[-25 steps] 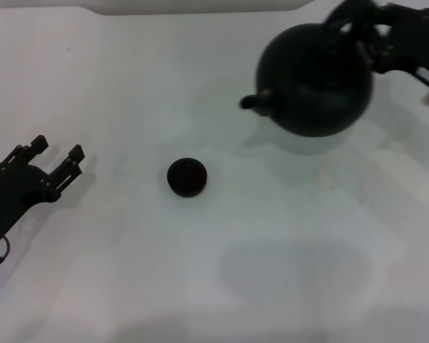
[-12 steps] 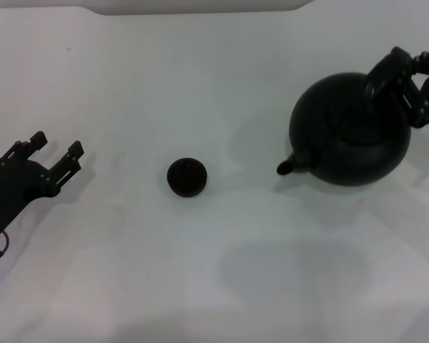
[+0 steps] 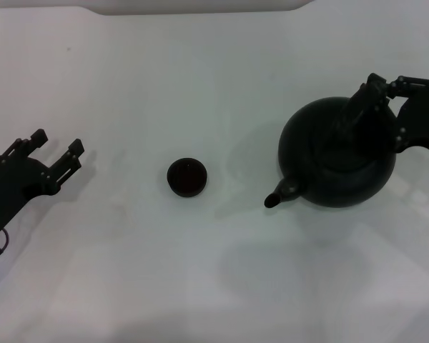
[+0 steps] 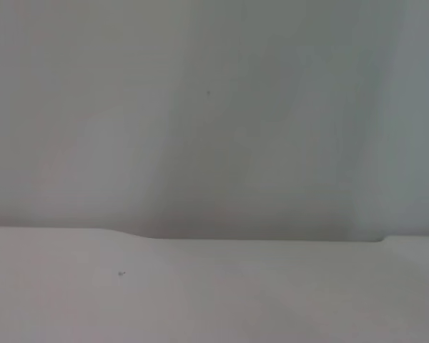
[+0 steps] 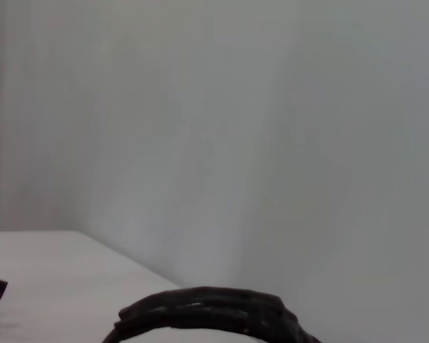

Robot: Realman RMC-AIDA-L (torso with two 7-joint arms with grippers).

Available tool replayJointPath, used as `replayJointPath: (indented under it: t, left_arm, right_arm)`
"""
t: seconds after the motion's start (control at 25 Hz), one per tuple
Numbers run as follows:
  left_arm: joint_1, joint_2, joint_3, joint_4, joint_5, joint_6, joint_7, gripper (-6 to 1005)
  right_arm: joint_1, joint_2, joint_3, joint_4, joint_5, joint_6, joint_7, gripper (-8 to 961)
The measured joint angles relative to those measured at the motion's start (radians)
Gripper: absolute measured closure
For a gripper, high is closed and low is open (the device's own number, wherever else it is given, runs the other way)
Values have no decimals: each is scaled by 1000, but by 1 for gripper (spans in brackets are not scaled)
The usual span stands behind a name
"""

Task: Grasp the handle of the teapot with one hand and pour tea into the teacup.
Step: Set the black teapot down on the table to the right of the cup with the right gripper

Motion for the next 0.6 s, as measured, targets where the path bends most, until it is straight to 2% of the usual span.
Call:
replayJointPath:
  t: [0.6]
  left_arm:
    - [1,0,0,0,3,14,1,259]
  right_arm:
    - [12,21,0,52,-19,10,-103,845]
